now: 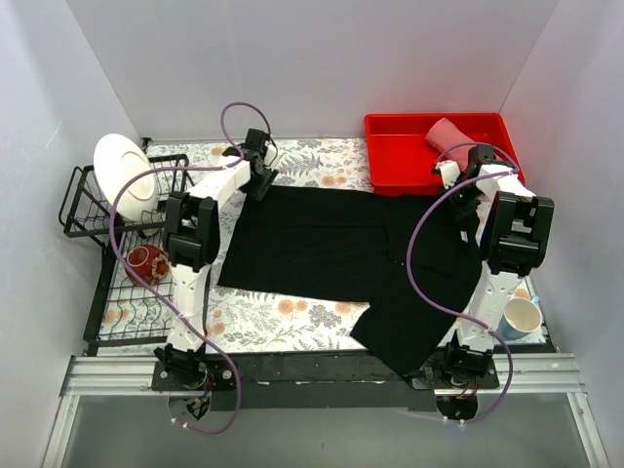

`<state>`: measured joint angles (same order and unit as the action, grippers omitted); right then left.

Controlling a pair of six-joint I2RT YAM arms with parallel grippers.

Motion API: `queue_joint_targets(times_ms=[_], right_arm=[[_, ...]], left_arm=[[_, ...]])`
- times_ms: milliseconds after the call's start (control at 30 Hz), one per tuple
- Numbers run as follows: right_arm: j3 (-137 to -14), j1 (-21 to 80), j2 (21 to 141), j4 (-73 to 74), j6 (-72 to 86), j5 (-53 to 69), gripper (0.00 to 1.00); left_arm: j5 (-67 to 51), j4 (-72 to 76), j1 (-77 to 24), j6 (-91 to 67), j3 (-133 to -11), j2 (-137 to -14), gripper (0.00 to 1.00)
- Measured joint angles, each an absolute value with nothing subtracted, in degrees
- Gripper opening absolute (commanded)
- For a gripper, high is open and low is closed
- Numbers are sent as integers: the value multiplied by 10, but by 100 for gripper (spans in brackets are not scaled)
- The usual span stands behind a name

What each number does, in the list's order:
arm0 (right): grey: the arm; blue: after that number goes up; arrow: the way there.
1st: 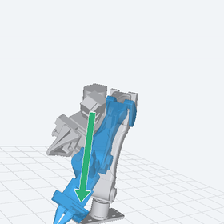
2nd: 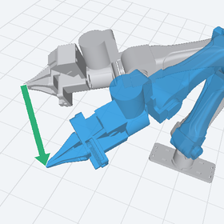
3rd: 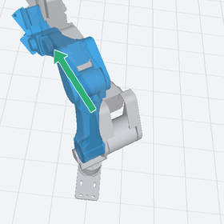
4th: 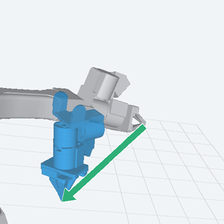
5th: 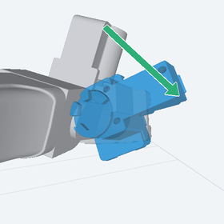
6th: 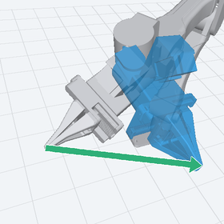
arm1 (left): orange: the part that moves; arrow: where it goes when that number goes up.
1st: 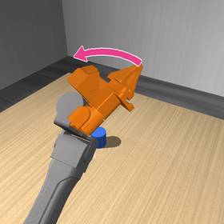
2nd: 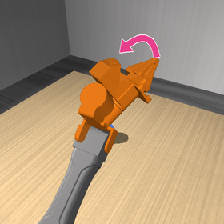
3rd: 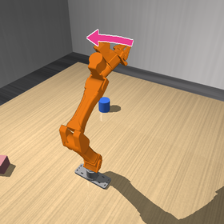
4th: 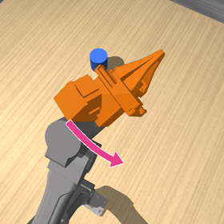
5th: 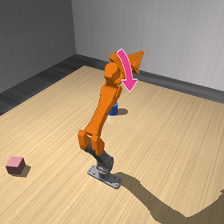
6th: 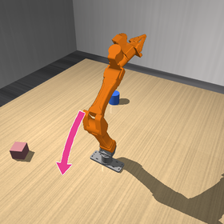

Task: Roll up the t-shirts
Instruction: Fold the T-shirt at the center of the board.

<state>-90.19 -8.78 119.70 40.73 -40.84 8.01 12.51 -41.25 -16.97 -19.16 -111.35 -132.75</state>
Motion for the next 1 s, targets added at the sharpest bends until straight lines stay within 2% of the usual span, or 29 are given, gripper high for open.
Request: queue_joint_targets(times_ms=[167, 333, 500, 600, 800, 1000], right_arm=[[-878, -89, 1161, 411, -404, 100, 34], [-778, -89, 1040, 411, -446, 145, 36], [-684, -83, 899, 450, -536, 208, 43], [-635, -48, 813, 484, -613, 245, 45], [-498, 77, 638, 509, -683, 272, 45], [-523, 64, 691, 431, -597, 239, 44]], left_arm=[[51, -475, -166, -202, -1002, -1181, 47], [-27, -521, -171, -177, -874, -1044, 45], [-44, -539, -175, -151, -781, -1024, 46], [-68, -562, -177, -150, -798, -1048, 45], [-134, -574, -211, -175, -927, -1122, 46], [-132, -533, -278, -242, -1086, -1248, 46]])
